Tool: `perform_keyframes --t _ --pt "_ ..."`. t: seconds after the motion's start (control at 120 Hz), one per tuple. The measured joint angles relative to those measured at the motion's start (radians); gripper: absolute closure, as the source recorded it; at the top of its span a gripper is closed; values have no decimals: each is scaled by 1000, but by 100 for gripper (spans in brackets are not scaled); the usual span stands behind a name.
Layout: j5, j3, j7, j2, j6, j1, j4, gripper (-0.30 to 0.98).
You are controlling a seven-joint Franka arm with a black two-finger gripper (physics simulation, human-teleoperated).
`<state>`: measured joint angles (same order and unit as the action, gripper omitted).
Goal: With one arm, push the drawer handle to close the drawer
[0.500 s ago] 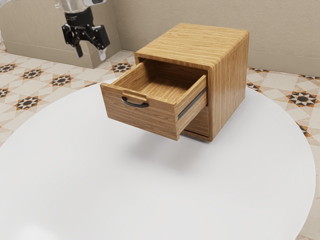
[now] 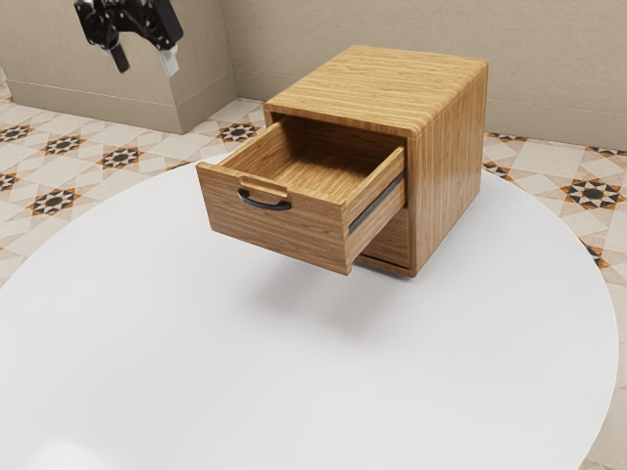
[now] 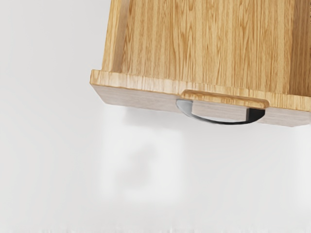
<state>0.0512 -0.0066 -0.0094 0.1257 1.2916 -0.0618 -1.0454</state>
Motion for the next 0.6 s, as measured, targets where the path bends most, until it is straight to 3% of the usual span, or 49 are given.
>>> perform_keyframes --t 0.075,0.175,0.258,0.492,0.6 --pt "2 -27 -28 -11 -19 -3 -60 0" --pt "-30 -82 -68 -237 71 -19 -514 0" --pt "-72 -126 -96 -305 168 -27 -716 0" --pt "-119 -136 -120 -250 379 -23 -827 1" --pt "-136 -139 -127 -246 458 -18 -869 22"
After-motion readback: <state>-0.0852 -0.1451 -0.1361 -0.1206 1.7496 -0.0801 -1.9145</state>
